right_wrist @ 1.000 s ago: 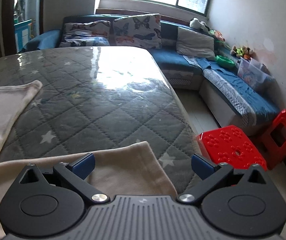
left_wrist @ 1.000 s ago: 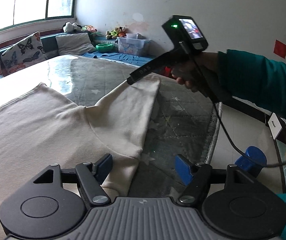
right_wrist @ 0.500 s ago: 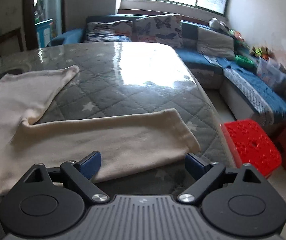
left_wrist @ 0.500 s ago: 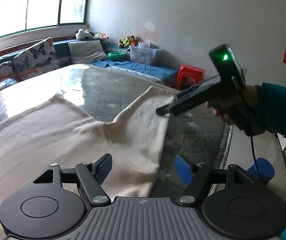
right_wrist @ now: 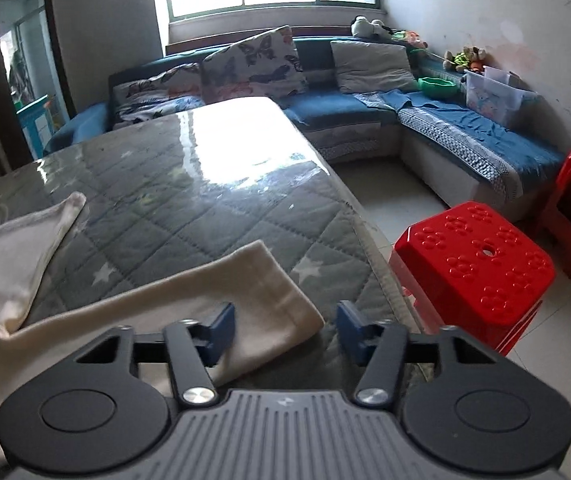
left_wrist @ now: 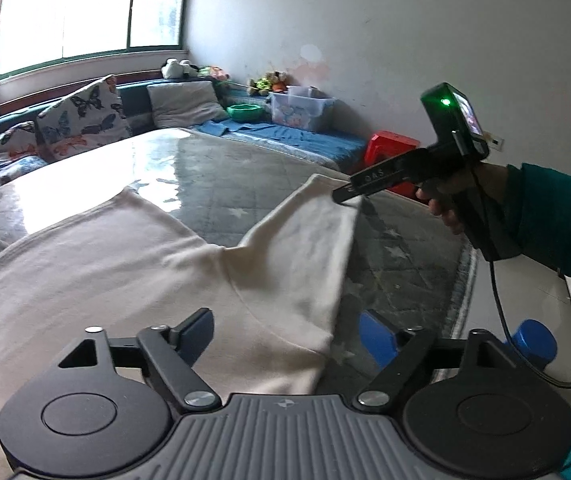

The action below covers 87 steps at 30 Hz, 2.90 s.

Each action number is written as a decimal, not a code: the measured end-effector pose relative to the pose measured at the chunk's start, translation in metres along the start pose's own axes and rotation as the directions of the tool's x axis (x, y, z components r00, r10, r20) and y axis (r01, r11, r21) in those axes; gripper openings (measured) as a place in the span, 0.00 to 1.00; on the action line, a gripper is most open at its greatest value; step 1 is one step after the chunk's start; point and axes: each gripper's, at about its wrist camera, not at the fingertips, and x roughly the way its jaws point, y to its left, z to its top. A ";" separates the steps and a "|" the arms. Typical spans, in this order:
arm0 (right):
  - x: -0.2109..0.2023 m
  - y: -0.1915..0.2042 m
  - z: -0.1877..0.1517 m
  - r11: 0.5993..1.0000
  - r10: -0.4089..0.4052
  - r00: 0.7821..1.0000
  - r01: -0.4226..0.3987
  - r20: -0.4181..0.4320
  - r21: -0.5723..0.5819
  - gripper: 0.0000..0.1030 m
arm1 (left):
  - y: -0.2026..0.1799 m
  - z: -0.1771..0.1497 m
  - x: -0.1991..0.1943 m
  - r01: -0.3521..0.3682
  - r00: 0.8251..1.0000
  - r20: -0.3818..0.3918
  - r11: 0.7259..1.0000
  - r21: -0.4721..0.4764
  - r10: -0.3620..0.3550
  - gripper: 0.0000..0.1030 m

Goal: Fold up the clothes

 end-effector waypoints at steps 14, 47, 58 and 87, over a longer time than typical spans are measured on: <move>0.001 0.008 0.001 0.999 -0.028 1.000 0.028 0.006 -0.032 0.42 | -0.007 -0.008 0.011 0.008 0.998 -0.070 0.999 0.039 -0.005 0.82; -0.072 0.030 0.023 0.978 0.207 0.973 -0.205 0.103 -0.032 0.10 | 0.019 -0.015 -0.019 -0.081 0.997 0.000 0.997 -0.012 0.081 0.88; -0.130 0.128 0.054 0.851 0.502 0.861 -0.477 0.078 -0.219 0.10 | 0.047 -0.034 -0.060 -0.163 0.984 0.051 0.982 -0.095 0.168 0.91; -0.102 0.157 -0.012 0.857 0.317 0.948 -0.304 -0.040 -0.415 0.79 | 0.062 -0.016 -0.028 -0.164 0.986 -0.012 0.969 -0.183 0.165 0.59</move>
